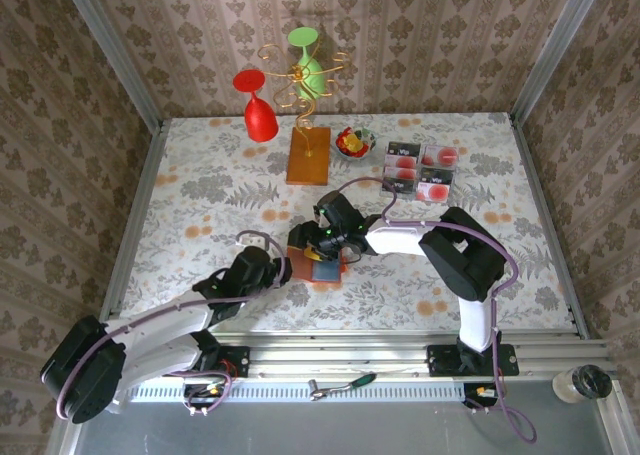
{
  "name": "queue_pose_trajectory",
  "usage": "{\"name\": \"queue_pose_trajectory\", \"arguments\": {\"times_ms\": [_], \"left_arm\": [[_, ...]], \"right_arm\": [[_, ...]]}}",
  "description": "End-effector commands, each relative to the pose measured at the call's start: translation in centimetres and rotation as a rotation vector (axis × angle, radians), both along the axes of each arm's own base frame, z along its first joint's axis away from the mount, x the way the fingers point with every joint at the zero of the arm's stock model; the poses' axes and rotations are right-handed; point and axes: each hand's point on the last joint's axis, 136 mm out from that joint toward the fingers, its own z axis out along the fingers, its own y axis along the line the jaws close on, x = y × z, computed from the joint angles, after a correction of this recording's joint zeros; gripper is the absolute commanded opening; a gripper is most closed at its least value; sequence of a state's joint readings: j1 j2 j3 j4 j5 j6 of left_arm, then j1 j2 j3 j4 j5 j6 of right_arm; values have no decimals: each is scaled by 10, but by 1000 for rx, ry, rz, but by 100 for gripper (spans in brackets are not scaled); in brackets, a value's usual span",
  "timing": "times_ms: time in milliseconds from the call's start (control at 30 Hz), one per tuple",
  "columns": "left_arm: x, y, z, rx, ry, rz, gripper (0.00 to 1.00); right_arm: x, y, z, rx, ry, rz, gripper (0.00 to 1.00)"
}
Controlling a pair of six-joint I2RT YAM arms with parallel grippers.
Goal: Put the credit cards into the card holder
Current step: Flip over the card slot on the card holder.
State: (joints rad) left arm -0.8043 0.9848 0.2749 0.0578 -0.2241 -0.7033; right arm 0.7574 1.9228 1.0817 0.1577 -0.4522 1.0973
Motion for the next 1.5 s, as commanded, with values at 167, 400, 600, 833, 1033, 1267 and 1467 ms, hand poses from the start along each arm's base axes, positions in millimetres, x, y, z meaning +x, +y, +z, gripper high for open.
{"name": "queue_pose_trajectory", "arguments": {"times_ms": [167,400,600,833,1033,1267,1467], "left_arm": [[-1,-6,-10,27,9,-12,66],[-6,-2,-25,77,44,18,65],[-6,-1,-29,96,54,33,65],[-5,-1,-29,103,53,36,65],[-4,-2,-27,103,47,38,65],[-1,-4,-21,100,37,36,66],[2,-8,-9,94,16,23,72]], "right_arm": [[0,0,-5,1,7,-23,63],[2,1,8,18,-17,-10,63],[-1,-20,13,-83,-72,19,61],[-8,-41,1,-251,-121,102,31],[-9,-37,-7,-292,-124,167,11],[-9,-22,-19,-285,-100,200,10],[-9,-19,-33,-297,-72,210,10]]}}
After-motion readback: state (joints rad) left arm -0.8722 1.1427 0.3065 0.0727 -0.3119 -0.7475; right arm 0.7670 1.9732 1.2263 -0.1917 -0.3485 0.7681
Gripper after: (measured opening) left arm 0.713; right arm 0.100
